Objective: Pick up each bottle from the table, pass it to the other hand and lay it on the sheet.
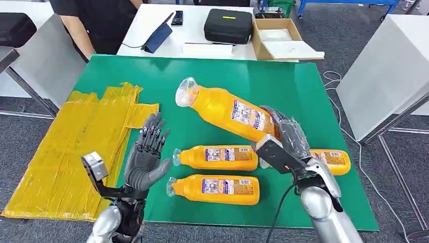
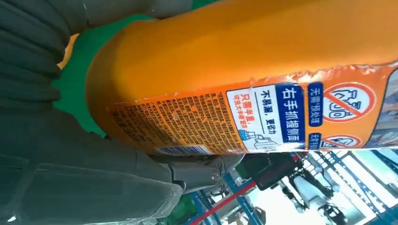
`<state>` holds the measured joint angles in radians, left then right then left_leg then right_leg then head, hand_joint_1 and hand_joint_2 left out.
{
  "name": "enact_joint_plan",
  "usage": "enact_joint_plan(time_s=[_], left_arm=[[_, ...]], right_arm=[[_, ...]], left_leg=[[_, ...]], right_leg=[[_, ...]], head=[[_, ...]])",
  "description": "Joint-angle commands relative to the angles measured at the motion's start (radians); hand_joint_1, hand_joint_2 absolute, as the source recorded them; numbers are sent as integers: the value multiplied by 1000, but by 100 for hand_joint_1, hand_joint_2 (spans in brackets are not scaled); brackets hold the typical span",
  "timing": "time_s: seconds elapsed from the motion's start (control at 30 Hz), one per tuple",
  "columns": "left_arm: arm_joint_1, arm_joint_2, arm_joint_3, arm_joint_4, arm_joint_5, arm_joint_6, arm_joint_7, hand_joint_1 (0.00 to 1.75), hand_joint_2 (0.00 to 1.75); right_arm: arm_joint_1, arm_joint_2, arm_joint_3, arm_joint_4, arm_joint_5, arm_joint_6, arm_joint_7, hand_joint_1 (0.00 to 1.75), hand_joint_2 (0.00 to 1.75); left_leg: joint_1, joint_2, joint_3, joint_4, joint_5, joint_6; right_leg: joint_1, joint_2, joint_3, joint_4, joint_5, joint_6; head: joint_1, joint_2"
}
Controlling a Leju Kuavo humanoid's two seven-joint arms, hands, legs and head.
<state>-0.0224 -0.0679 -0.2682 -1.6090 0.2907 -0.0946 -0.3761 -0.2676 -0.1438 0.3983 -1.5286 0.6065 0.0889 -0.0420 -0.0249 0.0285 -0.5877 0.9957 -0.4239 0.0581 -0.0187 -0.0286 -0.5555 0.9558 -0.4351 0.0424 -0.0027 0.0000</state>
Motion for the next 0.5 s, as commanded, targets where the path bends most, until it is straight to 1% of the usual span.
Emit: enact_joint_plan(time_s=[0.03, 0.07, 0.1, 0.13, 0.17, 0.2, 0.23, 0.27, 0.3, 0.37, 0.4, 0.43, 0.5], left_arm=[[-79, -9, -29, 118, -1, 23, 7, 0, 175], [-87, -13, -31, 125, 1, 26, 8, 0, 175], [-99, -19, -33, 133, 4, 33, 13, 0, 175], [-105, -23, -34, 137, 8, 36, 15, 0, 175], [-114, -25, -38, 143, 10, 39, 17, 0, 175], [-121, -26, -41, 147, 12, 45, 19, 0, 175], [-129, -29, -46, 152, 23, 47, 24, 0, 175], [-139, -28, -55, 158, -24, 93, 11, 0, 175], [-145, -36, -60, 160, 0, 85, 22, 0, 175], [-149, -36, -64, 160, 2, 85, 23, 0, 175], [-149, -35, -66, 159, 4, 86, 24, 0, 175], [-149, -35, -66, 159, 4, 86, 24, 0, 175], [-148, -31, -70, 158, 5, 86, 24, 0, 175]], right_arm=[[-97, 99, 34, 19, -12, 14, 3, 175, 175], [-109, 114, 37, 26, -13, 22, 8, 175, 175], [-125, 140, 38, 38, -14, 33, 17, 175, 175], [-136, 153, 42, 47, -9, 41, 24, 175, 175], [-145, 169, 43, 59, -7, 46, 32, 175, 175], [-151, 179, 44, 70, -6, 49, 34, 175, 175], [-158, 191, 45, 85, -4, 53, 37, 175, 175], [-164, 200, 46, 102, -3, 57, 42, 175, 175], [-169, 206, 52, 119, 1, 64, 52, 175, 175], [-173, 212, 56, 130, 1, 64, 51, 175, 175], [-174, 212, 59, 137, 2, 63, 52, 175, 175], [-174, 212, 59, 137, 2, 63, 52, 175, 175], [-172, 211, 58, 136, 4, 63, 54, 175, 175]], left_leg=[[1, 0, 1, 1, -1, -6], [0, 0, 0, 1, 0, -4], [1, 1, 1, 2, -1, -7], [0, 1, 0, 1, 0, -4], [1, 1, 0, 1, -1, -6], [0, 2, 0, 1, 0, -5], [1, 1, 1, 1, 0, -6], [1, 0, 0, 0, 0, -3], [1, 0, 1, 0, 0, -5], [1, 0, 1, 0, 1, -4], [2, -1, 3, 1, 0, -9], [1, 0, 1, 0, 1, -5], [2, -1, 2, 0, 0, -7]], right_leg=[[0, 4, 0, 1, 0, -3], [0, 4, -1, 1, 0, -2], [0, 6, 0, 2, 0, -4], [0, 4, -2, 2, 0, -2], [0, 6, -1, 2, 0, -3], [0, 5, -1, 2, 1, -3], [0, 6, -1, 2, 0, -3], [0, 3, -1, 1, 0, -2], [0, 3, 0, 1, 0, -3], [0, 2, 0, 1, 0, -2], [1, 5, 1, 1, 0, -4], [0, 3, 0, 1, 0, -2], [1, 4, 1, 1, 0, -3]], head=[[0, 0], [0, 0], [0, 0], [0, 0], [0, 0], [0, 0], [0, 0], [0, 0], [0, 0], [0, 0], [0, 0], [0, 0], [0, 0]])
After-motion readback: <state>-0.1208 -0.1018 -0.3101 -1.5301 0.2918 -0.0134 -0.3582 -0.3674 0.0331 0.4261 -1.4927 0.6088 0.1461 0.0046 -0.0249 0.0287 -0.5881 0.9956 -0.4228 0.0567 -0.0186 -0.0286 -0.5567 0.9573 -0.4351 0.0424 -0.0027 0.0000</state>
